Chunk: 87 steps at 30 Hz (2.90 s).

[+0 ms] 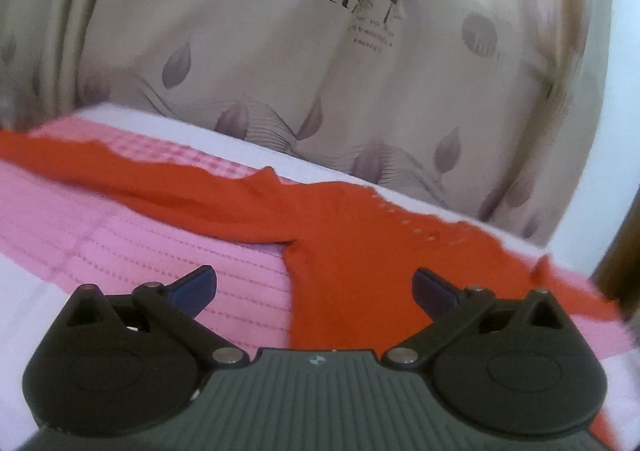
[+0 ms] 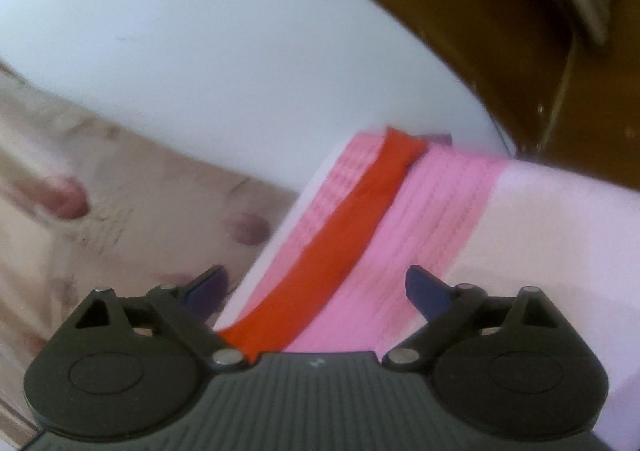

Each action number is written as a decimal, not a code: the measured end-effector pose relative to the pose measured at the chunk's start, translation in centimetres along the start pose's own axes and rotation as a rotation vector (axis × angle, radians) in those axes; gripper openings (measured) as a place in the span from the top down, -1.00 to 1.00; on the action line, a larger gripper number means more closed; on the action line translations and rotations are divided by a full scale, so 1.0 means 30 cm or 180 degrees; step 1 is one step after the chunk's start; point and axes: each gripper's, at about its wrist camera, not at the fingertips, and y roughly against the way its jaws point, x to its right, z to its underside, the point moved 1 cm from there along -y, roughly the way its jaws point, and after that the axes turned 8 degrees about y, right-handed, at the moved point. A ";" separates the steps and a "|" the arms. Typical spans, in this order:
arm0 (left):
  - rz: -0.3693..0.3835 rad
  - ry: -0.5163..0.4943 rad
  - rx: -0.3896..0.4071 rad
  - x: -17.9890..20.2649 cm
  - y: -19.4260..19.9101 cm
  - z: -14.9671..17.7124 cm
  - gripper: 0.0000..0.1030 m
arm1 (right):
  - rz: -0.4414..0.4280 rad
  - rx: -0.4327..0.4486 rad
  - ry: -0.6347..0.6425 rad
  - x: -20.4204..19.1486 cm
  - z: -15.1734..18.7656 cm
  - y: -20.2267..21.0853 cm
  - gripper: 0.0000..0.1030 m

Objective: Fold small clothes

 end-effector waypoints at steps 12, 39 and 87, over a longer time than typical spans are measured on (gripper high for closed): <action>0.0201 0.0680 -0.0298 -0.120 -0.093 0.025 -1.00 | 0.0114 -0.0173 0.0635 -0.058 -0.082 -0.371 -0.40; 0.0307 0.1272 0.0018 -0.194 -0.060 0.026 -1.00 | -0.1229 -0.0266 0.0236 -0.773 0.216 -0.316 0.86; 0.0284 0.2108 0.0153 -0.566 0.016 -0.135 -1.00 | -0.1300 -0.1209 0.2662 -1.094 1.278 -0.295 -0.36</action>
